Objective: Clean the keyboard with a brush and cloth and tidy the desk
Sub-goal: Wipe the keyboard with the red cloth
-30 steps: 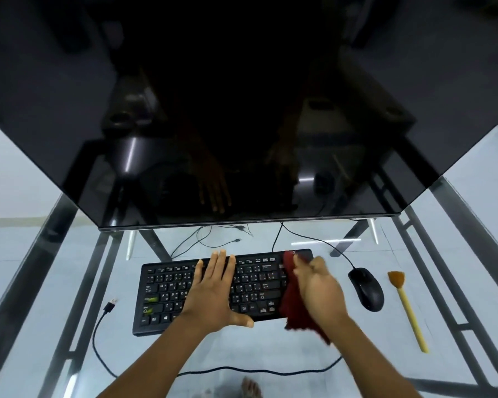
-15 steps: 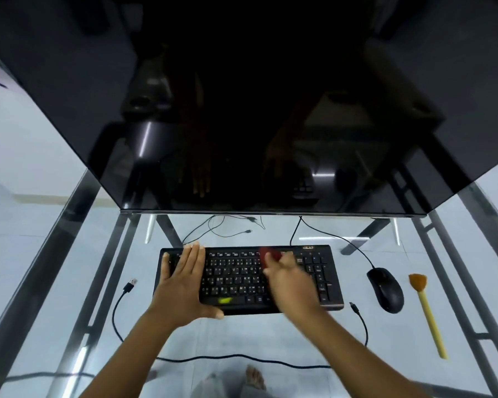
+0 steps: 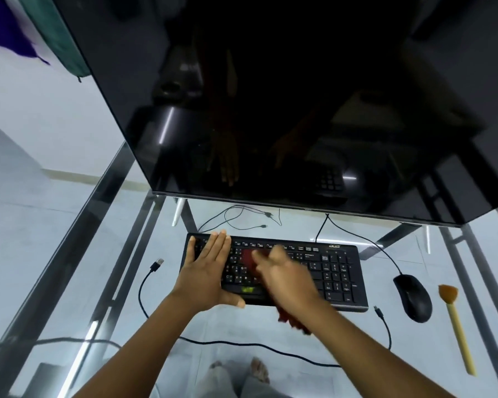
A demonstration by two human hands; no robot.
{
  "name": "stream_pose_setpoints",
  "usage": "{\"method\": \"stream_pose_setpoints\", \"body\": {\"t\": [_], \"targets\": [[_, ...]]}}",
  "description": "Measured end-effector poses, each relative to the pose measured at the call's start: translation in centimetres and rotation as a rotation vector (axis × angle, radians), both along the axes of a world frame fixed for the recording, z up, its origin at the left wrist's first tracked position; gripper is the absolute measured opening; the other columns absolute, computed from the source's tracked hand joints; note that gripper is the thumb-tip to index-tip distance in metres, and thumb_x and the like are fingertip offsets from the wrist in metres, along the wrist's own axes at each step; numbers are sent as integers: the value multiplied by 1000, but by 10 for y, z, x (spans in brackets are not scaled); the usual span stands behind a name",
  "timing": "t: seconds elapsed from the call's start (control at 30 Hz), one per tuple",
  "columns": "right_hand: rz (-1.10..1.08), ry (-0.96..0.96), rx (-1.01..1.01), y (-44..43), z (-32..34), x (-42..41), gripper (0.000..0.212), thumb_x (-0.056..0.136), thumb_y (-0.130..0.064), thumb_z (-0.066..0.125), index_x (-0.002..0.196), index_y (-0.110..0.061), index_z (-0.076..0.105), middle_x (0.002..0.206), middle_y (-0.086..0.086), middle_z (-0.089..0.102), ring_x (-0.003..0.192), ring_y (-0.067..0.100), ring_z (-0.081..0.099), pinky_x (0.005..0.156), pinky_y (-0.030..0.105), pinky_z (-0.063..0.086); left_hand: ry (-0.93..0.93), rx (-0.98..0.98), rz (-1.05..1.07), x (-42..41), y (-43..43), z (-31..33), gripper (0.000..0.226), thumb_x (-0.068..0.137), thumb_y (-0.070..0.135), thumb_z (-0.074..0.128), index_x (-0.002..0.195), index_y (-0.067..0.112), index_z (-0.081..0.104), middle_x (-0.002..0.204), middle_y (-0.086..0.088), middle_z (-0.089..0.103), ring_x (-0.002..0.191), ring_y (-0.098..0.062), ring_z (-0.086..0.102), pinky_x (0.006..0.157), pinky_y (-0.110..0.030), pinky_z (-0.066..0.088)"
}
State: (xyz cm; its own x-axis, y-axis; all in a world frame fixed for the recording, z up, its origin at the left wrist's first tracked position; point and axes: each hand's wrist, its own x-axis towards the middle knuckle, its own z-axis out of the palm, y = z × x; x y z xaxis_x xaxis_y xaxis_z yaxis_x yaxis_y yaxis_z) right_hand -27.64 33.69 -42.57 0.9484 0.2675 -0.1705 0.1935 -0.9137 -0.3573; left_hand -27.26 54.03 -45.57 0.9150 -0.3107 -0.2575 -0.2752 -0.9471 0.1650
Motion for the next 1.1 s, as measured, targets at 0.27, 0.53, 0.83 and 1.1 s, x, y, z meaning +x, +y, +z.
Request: {"method": "stream_pose_setpoints", "body": {"t": [0.27, 0.53, 0.83, 1.1], "targets": [[43, 152, 118, 16, 8, -40, 20, 99, -50, 43, 107, -32, 45, 91, 7, 66, 63, 25, 69, 51, 34, 51, -11, 20, -38, -1, 5, -1, 142, 45, 96, 28, 147, 11, -21, 158, -3, -22, 145, -19, -25, 115, -53, -17], [4, 286, 201, 34, 2, -52, 9, 99, -37, 47, 108, -34, 45, 108, 7, 66, 88, 30, 68, 69, 40, 57, -12, -13, -39, 0, 7, -3, 143, 43, 93, 29, 151, 11, -14, 160, -4, -18, 145, -19, -22, 115, -52, -16], [-294, -118, -62, -20, -1, 27, 37, 99, -33, 49, 131, -17, 58, 99, 3, 52, 76, 14, 54, 66, 24, 51, -38, -232, 152, -2, 55, -6, 142, 49, 100, 39, 152, 18, -16, 157, 9, -23, 143, -6, -26, 115, -50, -19], [35, 26, 144, 25, -15, -3, 23, 100, -34, 49, 118, -22, 58, 97, -8, 52, 76, 8, 54, 62, 13, 43, 33, -393, 143, -7, 76, -13, 141, 52, 94, 55, 153, 23, -14, 161, 12, -12, 144, 3, -16, 121, -43, -7]]}}
